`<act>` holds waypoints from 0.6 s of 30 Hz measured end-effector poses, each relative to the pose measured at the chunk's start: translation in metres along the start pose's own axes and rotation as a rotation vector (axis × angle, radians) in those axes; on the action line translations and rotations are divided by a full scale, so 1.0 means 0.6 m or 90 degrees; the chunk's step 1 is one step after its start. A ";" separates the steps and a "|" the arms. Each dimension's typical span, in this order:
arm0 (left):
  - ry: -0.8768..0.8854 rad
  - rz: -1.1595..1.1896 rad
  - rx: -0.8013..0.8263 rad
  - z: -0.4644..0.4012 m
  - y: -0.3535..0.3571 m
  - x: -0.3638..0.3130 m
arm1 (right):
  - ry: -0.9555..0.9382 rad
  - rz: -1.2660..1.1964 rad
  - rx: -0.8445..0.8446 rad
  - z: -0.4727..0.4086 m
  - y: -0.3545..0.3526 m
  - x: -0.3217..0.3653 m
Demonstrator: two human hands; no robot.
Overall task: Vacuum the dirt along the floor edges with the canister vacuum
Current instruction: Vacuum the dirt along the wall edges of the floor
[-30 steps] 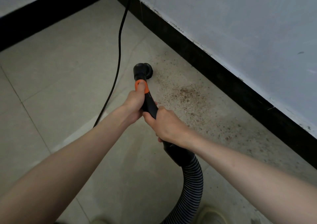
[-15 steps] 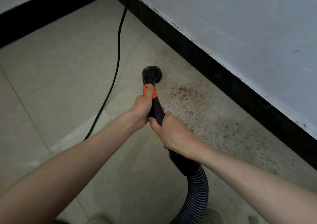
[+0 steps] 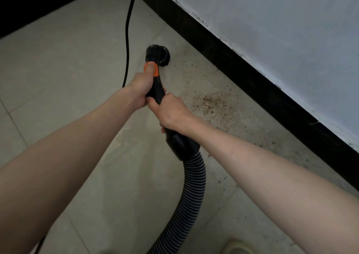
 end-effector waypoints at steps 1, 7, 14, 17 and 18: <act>-0.002 -0.004 0.005 -0.003 0.002 0.000 | 0.003 -0.007 -0.006 -0.001 -0.001 -0.002; -0.008 -0.009 0.036 0.018 0.025 0.038 | 0.018 0.030 -0.042 0.036 0.010 -0.042; -0.011 -0.029 0.079 0.060 0.074 0.084 | 0.074 0.032 -0.055 0.106 0.020 -0.093; -0.016 -0.020 0.086 0.073 0.086 0.096 | 0.096 0.044 -0.054 0.123 0.020 -0.104; -0.015 -0.022 0.086 0.076 0.090 0.097 | 0.098 0.044 -0.056 0.126 0.019 -0.106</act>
Point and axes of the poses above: each hand's wrist, its own z-axis away from the middle knuckle, its own y-axis out of the palm, x = y × z, the point moved 7 cm from there along -z, towards the middle knuckle, and after that the axes turned 11 degrees about x, right-handed, at the moved point
